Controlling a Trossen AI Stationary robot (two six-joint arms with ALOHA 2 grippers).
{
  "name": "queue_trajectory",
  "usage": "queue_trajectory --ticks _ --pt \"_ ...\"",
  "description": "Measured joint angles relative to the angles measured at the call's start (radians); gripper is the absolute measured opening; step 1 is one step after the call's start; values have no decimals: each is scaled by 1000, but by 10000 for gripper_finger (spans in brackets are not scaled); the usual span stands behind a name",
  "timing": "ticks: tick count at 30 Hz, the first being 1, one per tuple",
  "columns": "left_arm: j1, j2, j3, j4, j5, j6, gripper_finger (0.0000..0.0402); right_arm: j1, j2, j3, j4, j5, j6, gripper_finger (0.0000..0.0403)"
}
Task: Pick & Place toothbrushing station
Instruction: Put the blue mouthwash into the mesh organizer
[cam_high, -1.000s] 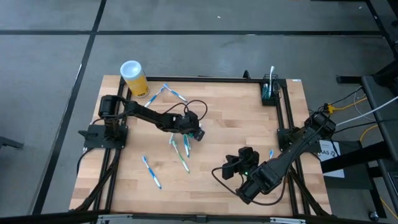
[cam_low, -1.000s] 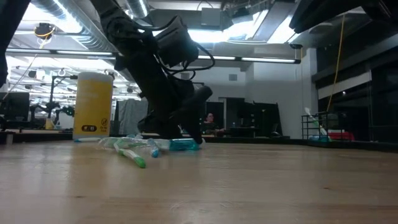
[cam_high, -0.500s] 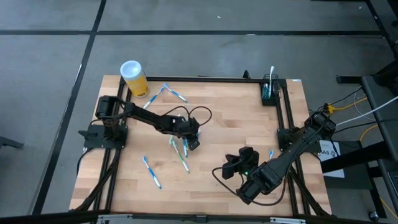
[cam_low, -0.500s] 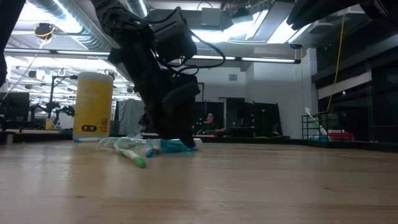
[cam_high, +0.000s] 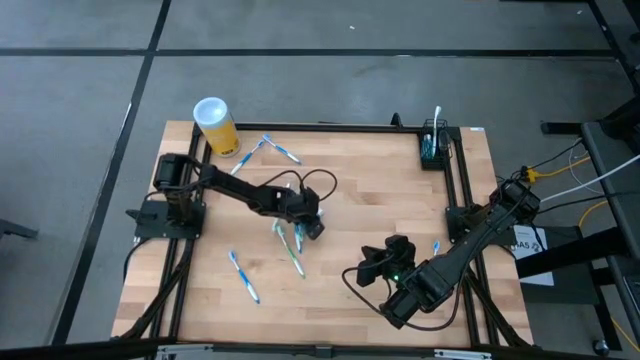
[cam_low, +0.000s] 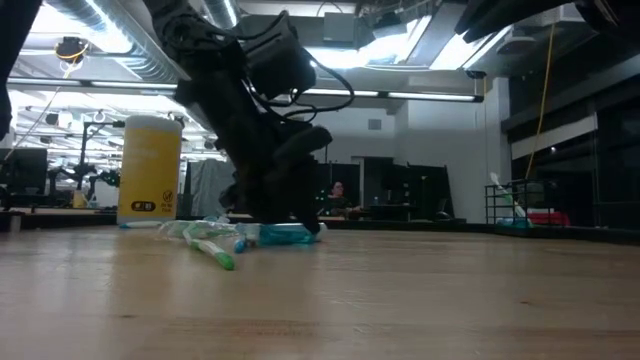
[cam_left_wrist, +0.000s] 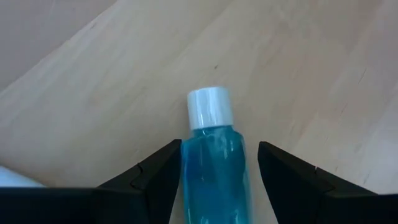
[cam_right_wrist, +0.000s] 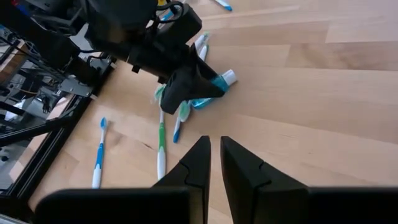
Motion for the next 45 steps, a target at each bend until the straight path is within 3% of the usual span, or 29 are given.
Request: queue_trajectory --ticks 17,23,33,45 --pt "59 3 2 9 24 56 184 0 0 0 0 1 1 40" --pt "40 1 2 4 16 78 197 1 0 0 0 7 8 40" --pt "18 -38 13 -156 6 125 221 1 0 0 2 14 3 40" --pt "2 -34 19 -241 28 31 212 -1 0 0 0 34 0 40"
